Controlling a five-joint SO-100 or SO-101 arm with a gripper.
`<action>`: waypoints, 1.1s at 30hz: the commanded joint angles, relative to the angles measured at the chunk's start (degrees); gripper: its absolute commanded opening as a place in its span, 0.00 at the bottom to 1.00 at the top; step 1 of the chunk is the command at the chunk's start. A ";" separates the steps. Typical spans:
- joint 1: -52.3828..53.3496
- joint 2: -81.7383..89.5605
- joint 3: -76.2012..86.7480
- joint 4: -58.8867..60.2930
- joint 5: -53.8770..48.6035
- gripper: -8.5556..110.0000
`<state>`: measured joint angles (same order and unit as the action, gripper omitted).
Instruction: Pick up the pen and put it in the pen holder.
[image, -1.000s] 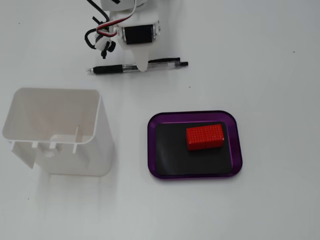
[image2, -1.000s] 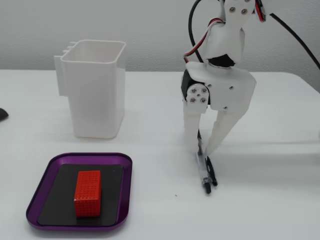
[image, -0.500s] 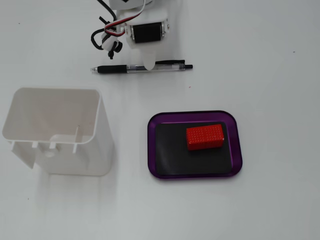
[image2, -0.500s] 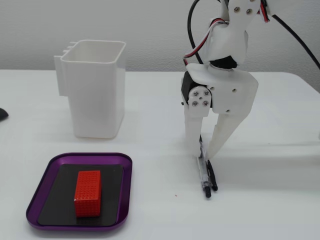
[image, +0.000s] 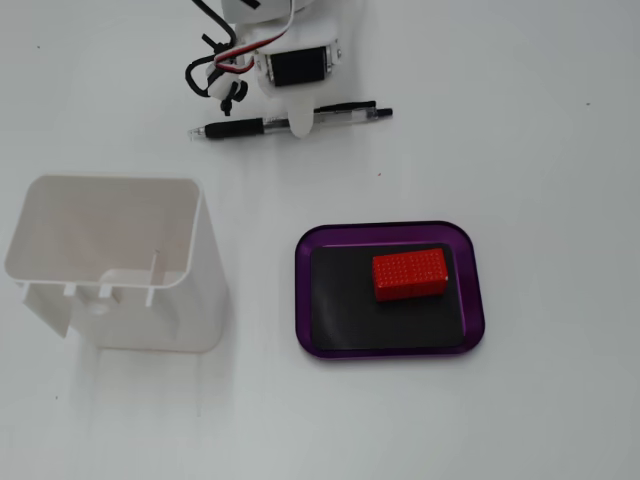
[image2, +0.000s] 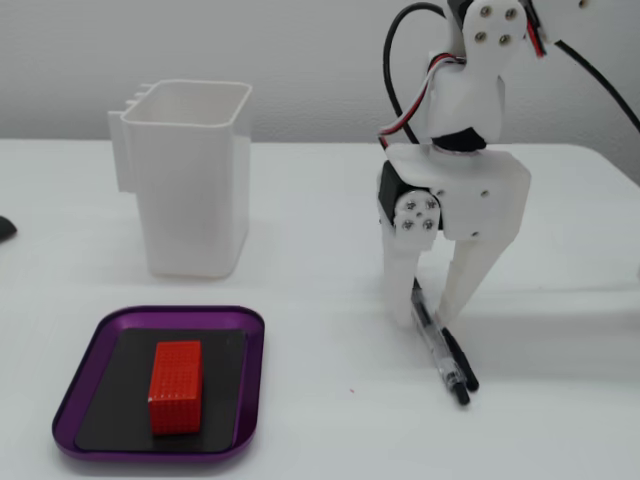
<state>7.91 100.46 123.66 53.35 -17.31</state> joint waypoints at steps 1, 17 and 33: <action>-0.35 0.44 1.23 -2.64 0.18 0.16; 0.35 8.35 -2.64 5.19 1.14 0.07; 4.04 24.87 -43.51 22.50 15.91 0.07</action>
<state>10.37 126.39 88.77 75.85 -4.13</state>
